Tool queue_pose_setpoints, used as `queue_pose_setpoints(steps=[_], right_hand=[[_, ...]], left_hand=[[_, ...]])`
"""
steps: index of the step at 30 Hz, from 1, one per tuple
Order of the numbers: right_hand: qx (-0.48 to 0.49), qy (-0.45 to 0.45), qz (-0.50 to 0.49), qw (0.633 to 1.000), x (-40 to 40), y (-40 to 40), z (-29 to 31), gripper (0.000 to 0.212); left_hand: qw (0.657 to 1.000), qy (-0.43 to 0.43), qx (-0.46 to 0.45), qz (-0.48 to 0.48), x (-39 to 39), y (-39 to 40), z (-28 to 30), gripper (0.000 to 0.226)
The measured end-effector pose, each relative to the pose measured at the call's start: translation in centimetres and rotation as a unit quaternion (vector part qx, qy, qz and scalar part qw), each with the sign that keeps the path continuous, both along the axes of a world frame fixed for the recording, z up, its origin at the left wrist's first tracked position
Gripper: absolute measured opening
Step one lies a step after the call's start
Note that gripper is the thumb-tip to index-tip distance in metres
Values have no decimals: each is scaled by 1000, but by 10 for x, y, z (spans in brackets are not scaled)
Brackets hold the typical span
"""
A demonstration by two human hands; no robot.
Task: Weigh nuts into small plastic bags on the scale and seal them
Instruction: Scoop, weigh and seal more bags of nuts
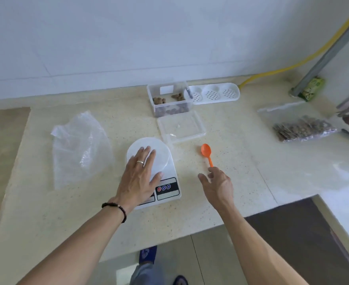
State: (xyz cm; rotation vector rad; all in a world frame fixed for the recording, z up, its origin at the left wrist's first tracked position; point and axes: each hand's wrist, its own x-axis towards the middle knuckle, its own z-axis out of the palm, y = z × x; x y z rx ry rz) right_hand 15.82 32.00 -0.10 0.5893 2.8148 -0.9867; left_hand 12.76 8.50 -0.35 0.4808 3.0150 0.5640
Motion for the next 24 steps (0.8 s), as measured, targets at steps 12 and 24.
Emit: queue_pose_setpoints(steps=[12, 24], right_hand=[[-83, -57, -162, 982, -52, 9, -18, 14], [-203, -72, -38, 976, -121, -45, 12, 17]], left_hand=[[995, -22, -20, -100, -102, 25, -5, 75], [986, -127, 56, -89, -154, -1, -6, 36]])
